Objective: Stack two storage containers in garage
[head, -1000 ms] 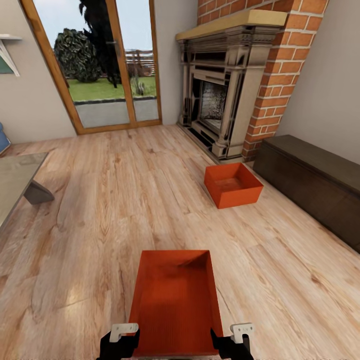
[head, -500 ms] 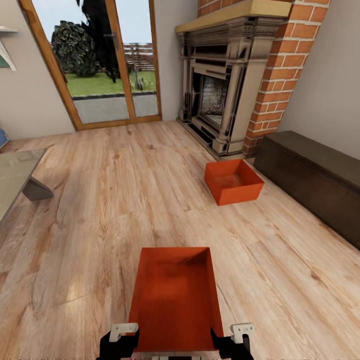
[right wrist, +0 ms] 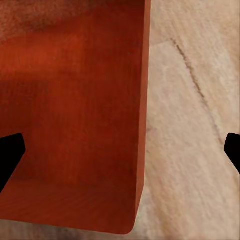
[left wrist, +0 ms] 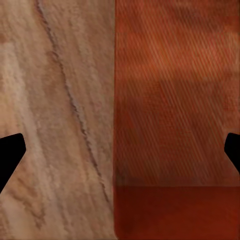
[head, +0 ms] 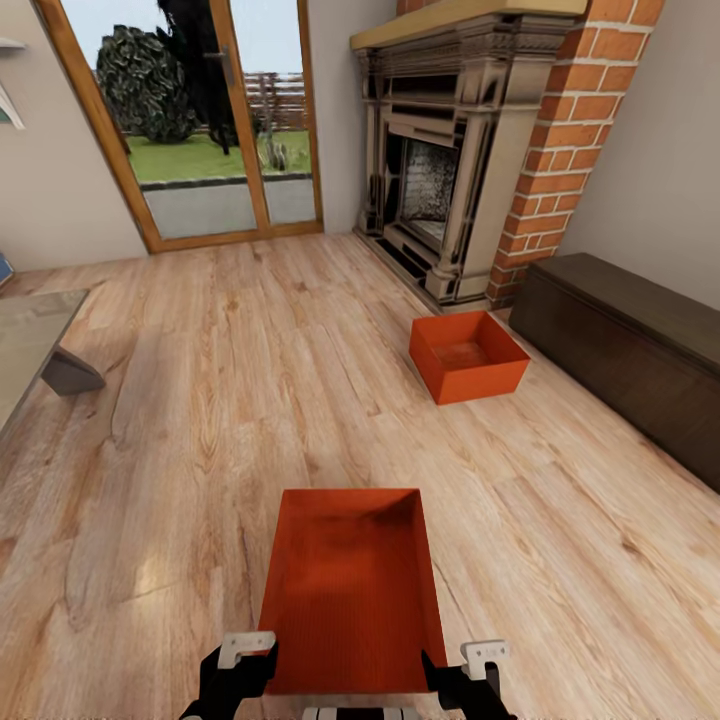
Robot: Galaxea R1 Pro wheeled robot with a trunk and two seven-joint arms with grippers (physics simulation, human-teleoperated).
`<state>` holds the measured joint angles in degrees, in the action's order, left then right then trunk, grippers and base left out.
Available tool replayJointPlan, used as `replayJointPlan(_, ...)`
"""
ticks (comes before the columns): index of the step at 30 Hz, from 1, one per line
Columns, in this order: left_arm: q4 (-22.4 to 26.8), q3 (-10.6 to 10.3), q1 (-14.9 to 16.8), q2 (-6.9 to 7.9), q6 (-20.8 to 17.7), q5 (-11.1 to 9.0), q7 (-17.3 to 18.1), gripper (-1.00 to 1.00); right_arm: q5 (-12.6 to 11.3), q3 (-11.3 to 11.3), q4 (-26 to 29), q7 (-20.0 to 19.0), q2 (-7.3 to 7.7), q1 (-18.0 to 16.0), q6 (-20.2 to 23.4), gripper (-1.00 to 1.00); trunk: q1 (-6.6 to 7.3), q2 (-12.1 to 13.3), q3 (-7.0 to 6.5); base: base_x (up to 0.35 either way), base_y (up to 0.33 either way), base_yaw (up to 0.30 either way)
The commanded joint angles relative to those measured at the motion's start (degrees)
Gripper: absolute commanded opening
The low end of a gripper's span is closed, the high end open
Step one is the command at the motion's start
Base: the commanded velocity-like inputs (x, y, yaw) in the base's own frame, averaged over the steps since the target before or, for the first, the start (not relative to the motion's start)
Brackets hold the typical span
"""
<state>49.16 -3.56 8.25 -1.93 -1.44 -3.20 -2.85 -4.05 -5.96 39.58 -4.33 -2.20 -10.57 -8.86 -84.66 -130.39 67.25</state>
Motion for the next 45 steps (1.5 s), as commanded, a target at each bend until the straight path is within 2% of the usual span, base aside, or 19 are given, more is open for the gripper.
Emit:
replayJointPlan(1, 0.1, -0.1, 0.0, 0.1, -0.2, -0.3, -0.3, 1.0, -0.4, 0.0, -0.1, -0.2, 0.02, 0.0, -0.2, 1.0, 0.01, 0.0, 0.13, 0.0, 0.0, 0.0)
replayJointPlan(7, 0.1, 1.0, 0.0, 0.08, -0.3, -0.3, -0.3, 1.0, -0.4, 0.0, -0.1, -0.2, 0.02, -0.1, -0.2, 1.0, 0.01, 0.0, 0.68, 0.0, 0.0, 0.0)
replayJointPlan(24, -0.1, 1.1, 0.0, 0.08, 0.0, -0.1, -0.3, 1.0, -0.1, 0.0, -0.1, -0.2, 0.18, -0.1, -0.2, 1.0, 0.01, 0.0, 2.24, 0.0, 0.0, 0.0)
replayJointPlan(35, -0.2, 1.1, 0.0, 0.08, 0.0, -0.1, -0.3, 1.0, 0.1, 0.2, -0.2, 0.0, 0.18, -0.1, -3.3, 1.0, 0.01, 0.0, 2.35, 0.0, 0.0, 0.0)
replayJointPlan(41, -0.2, 1.1, 0.0, 0.08, 0.0, 0.0, -0.3, 1.0, 0.3, 0.1, -0.2, -0.4, 0.18, -0.1, -3.5, 1.0, 0.01, 0.0, 2.35, 0.0, 0.0, 0.0)
replayJointPlan(45, -0.1, 1.1, 0.0, 0.08, 0.0, -0.1, -0.3, 1.0, 1.8, 0.0, -0.1, -0.4, 0.18, -0.1, -3.4, 1.0, 0.01, 0.0, 2.35, 0.0, 0.0, 0.0)
